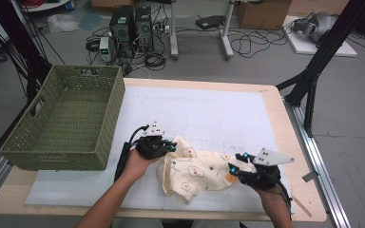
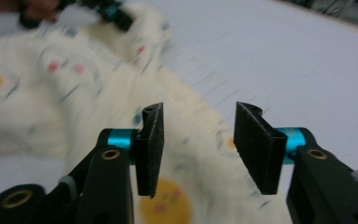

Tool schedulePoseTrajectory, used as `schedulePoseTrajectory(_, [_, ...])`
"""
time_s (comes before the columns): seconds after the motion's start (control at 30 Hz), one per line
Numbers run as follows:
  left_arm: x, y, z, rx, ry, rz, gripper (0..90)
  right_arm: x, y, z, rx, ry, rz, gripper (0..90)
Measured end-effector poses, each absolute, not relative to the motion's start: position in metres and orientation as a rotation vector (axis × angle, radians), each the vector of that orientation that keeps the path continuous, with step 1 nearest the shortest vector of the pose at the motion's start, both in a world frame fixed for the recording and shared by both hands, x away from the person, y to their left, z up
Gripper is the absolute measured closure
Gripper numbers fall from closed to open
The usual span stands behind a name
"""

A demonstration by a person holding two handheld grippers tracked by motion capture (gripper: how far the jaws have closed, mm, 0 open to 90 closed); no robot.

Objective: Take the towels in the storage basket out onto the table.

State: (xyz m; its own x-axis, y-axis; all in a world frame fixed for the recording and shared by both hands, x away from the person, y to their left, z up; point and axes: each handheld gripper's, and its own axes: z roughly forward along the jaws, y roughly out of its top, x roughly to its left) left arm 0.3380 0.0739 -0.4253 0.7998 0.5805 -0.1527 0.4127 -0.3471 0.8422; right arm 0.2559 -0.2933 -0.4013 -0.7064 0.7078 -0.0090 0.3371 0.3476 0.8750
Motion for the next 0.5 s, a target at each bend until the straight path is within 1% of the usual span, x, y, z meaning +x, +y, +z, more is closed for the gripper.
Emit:
schedulePoseTrajectory(0.1, [0.327, 0.082, -0.425, 1.978, 0.723, 0.212, 86.1, 0.279, -0.291, -0.391, 0.94, 2.175, 1.328, 51.3])
schedulePoseTrajectory(0.17, [0.323, 0.088, -0.425, 1.963, 0.722, 0.201, 86.1, 0.297, -0.278, -0.393, 0.942, 2.197, 1.294, 51.6])
schedulePoseTrajectory(0.33, [0.315, 0.095, -0.427, 1.965, 0.721, 0.2, 86.1, 0.336, -0.238, -0.416, 0.932, 2.386, 1.181, 54.4])
schedulePoseTrajectory(0.4, [0.314, 0.098, -0.427, 1.954, 0.724, 0.192, 86.1, 0.343, -0.225, -0.425, 0.911, 2.467, 1.141, 55.3])
schedulePoseTrajectory(0.5, [0.314, 0.101, -0.428, 1.953, 0.722, 0.192, 86.1, 0.348, -0.211, -0.437, 0.87, 2.559, 1.066, 54.2])
